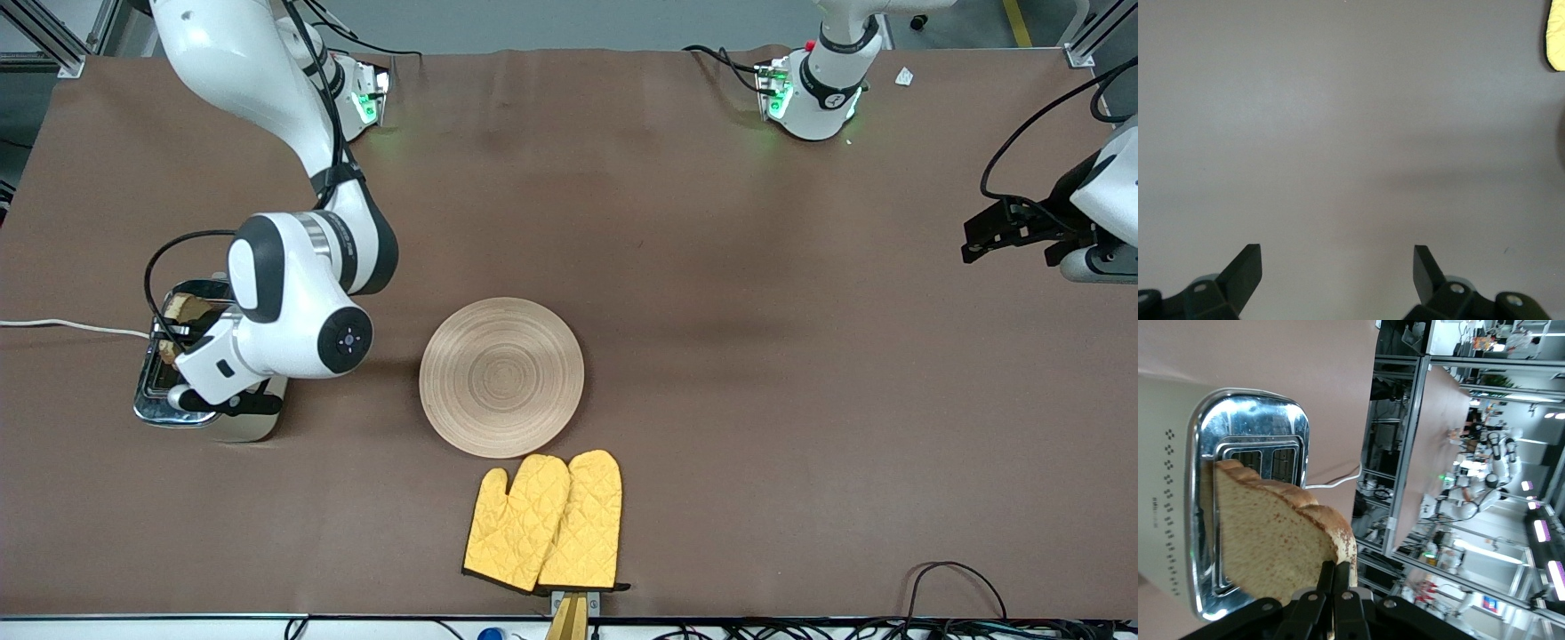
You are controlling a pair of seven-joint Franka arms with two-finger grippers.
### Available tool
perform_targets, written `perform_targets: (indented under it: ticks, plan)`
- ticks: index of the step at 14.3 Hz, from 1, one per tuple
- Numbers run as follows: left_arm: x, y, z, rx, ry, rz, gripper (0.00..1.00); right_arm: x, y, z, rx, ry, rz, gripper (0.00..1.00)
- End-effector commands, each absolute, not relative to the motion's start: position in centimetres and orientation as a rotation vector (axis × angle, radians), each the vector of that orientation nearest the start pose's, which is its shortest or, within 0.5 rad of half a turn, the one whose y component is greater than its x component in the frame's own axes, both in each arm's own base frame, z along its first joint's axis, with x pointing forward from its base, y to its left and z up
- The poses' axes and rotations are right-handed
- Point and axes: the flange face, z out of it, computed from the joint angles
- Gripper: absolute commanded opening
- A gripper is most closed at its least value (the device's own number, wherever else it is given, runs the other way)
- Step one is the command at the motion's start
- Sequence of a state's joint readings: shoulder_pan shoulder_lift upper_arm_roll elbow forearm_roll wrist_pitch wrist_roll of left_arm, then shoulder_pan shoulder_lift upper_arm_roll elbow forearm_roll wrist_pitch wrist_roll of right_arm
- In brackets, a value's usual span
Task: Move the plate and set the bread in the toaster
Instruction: 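Lower the bread upright into the toaster slot with the right gripper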
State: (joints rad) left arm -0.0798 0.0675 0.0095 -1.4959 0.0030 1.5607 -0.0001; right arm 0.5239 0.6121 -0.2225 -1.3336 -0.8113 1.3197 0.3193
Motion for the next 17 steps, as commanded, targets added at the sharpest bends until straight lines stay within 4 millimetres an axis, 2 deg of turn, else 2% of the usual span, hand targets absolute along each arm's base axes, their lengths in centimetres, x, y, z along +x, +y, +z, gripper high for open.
perform_targets:
  ticks: [1,4,11,17]
  plan:
    - [56.9,-4.1,62.4,-3.15,0.104,-0.004,1.0,64.6,13.9,39.2,1.962,0.109,-0.317,0.0]
    - [56.9,-4.0,62.5,-3.15,0.099,-0.007,1.0,65.1,11.8,39.1,1.962,0.145,-0.377,0.0]
    - [56.9,-4.1,62.4,-3.15,0.102,-0.004,1.0,65.3,11.3,39.4,1.939,0.142,-0.37,0.0]
    - [56.9,-4.1,62.4,-3.15,0.102,-0.004,1.0,66.1,10.2,37.2,1.934,0.142,-0.373,0.0]
